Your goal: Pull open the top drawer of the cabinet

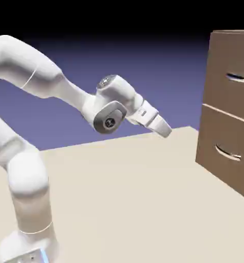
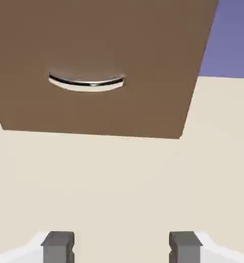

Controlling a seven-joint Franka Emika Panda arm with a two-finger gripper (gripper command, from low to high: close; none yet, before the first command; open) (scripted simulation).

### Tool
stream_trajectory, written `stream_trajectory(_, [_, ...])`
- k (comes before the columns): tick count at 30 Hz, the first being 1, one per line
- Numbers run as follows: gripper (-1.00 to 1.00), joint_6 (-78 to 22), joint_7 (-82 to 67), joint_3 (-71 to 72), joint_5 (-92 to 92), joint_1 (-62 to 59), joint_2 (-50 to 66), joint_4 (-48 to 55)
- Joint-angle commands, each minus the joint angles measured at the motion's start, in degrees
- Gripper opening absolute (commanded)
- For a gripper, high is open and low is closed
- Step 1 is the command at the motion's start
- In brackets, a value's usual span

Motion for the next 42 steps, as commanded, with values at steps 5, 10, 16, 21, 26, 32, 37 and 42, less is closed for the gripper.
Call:
stream_trajectory(5, [0.00, 0.27, -2.47, 9.55, 12.18, -10.39, -0.88, 7.52])
stream_trajectory(10, [0.00, 0.55, -4.94, 19.09, 24.36, -20.77, -1.76, 15.03])
stream_trajectory(16, [0.00, 0.87, -7.90, 30.54, 38.98, -33.23, -2.82, 24.05])
stream_trajectory(21, [0.00, 1.14, -10.37, 40.09, 51.16, -43.61, -3.70, 31.57])
stream_trajectory(26, [0.00, 1.42, -12.84, 49.63, 63.34, -53.99, -4.58, 39.09])
stream_trajectory(32, [0.00, 1.74, -15.81, 61.08, 77.95, -66.45, -5.64, 48.11])
stream_trajectory(37, [0.00, 2.02, -18.27, 70.62, 90.13, -76.83, -6.52, 55.62])
stream_trajectory(42, [0.00, 2.29, -20.74, 80.17, 102.31, -87.21, -7.40, 63.14])
